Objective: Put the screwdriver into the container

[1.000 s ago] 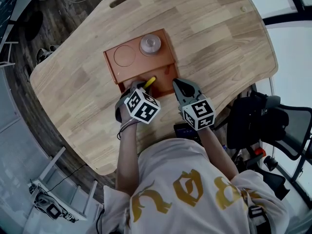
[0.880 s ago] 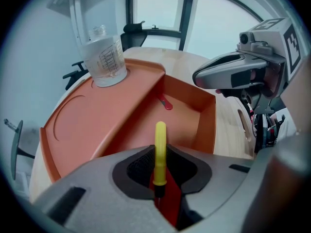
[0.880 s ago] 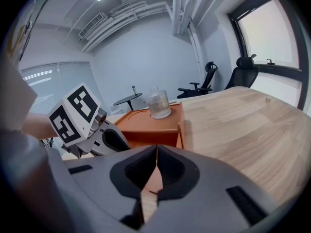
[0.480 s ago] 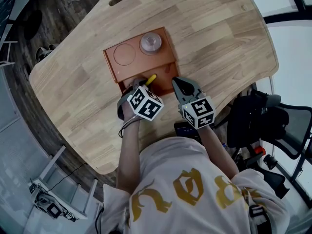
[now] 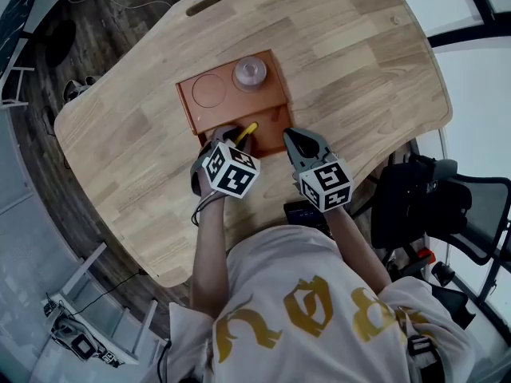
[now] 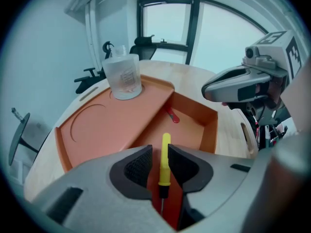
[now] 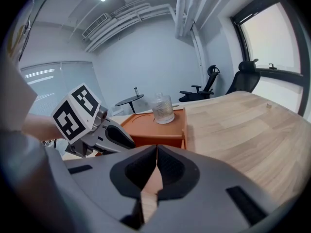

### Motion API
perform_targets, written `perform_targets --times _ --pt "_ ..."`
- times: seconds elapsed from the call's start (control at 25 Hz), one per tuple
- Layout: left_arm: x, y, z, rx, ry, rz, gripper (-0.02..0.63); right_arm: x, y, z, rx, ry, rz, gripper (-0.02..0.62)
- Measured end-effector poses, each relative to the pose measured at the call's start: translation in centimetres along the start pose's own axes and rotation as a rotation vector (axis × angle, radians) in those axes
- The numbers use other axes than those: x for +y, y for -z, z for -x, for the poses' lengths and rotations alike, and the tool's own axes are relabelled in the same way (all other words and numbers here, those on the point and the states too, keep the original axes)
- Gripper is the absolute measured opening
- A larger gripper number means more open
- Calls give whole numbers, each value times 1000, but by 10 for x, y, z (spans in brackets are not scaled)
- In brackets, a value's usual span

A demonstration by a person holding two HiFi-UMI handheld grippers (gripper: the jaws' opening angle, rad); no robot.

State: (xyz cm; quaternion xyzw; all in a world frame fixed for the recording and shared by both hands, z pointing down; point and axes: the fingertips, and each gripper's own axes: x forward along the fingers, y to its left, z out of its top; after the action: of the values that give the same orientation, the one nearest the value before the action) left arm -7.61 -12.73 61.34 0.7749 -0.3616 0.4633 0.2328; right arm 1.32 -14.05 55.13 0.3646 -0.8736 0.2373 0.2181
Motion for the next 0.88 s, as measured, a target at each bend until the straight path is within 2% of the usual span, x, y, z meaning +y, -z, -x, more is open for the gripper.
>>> perform_targets --times 0.32,0.4,0.56,0.72,0.88 --pt "-1 -4 46 -111 -72 35 87 27 -12 22 -46 -21 32 12" --pt "0 -6 60 -153 -98 52 59 30 -14 27 -53 -18 42 12" --pt "1 0 88 -236 -140 105 23 38 -19 36 -81 -8 58 12" --pt "5 4 114 -317 -173 165 11 48 -31 47 -108 -4 96 12" --pt "7 1 149 -434 -196 228 11 61 -43 58 -138 -1 136 12"
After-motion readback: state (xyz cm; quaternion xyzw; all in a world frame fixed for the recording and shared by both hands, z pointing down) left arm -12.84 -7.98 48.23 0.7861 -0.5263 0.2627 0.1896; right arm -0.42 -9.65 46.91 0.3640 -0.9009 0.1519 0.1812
